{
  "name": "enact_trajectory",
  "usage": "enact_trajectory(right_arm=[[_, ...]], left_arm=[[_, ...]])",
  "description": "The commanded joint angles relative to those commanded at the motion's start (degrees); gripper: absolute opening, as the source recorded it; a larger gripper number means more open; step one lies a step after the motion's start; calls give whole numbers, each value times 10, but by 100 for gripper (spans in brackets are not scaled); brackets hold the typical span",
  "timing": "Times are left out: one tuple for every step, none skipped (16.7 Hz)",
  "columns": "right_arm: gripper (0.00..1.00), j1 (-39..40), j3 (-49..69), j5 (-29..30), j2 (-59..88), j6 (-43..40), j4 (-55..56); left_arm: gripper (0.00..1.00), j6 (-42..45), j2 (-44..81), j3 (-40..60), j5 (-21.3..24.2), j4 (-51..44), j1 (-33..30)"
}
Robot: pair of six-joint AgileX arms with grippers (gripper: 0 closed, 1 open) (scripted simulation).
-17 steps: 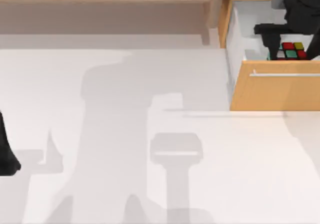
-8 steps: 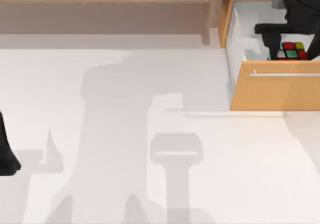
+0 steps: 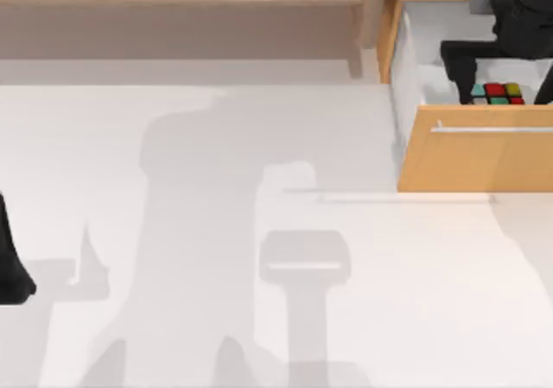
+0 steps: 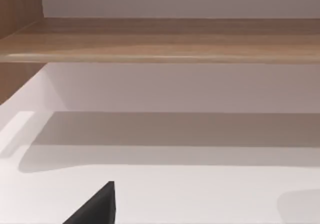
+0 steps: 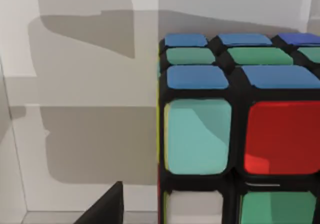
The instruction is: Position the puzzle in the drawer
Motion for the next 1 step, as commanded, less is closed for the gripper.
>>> enact_trajectory(right_arm=[[100, 0, 0, 0, 0, 0, 0]], left_arm=[[100, 0, 0, 0, 0, 0, 0]])
